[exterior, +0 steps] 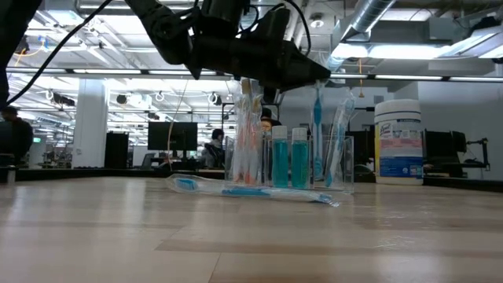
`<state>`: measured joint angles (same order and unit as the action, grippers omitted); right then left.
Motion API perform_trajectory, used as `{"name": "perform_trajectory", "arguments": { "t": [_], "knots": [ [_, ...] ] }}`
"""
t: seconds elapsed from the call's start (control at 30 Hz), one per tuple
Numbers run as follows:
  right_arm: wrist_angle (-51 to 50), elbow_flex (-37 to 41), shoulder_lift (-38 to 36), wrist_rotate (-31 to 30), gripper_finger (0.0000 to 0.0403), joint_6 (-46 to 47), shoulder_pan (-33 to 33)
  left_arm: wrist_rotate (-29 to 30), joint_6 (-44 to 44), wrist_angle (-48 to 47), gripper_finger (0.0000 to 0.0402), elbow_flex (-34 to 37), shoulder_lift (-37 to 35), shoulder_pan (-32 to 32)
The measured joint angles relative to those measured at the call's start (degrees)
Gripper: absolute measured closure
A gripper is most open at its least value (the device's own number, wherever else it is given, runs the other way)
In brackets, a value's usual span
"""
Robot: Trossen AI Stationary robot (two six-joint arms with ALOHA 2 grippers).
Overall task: Pick & Place toothbrushing station
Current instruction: Put the left blue toothbrush into the transparent organizer
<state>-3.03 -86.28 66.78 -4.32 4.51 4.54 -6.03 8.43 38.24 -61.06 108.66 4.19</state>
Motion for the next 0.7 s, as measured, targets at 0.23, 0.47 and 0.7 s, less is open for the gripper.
{"name": "perform_trajectory", "arguments": {
  "t": [0.23,0.47,0.7],
  "knots": [
    [0.0,0.0,0.0,0.0,0.0269,0.0,0.0,-2.6,-2.18,1.09,0.0341,0.0,0.0,-0.37],
    [0.07,0.0,0.0,0.42,0.027,0.0,0.0,-4.43,-2.04,1.3,0.0272,0.0,0.0,-0.36],
    [0.24,0.0,0.0,1.4,0.027,0.02,0.0,-4.4,-1.75,1.79,0.0195,0.0,0.0,0.0]
  ]
}}
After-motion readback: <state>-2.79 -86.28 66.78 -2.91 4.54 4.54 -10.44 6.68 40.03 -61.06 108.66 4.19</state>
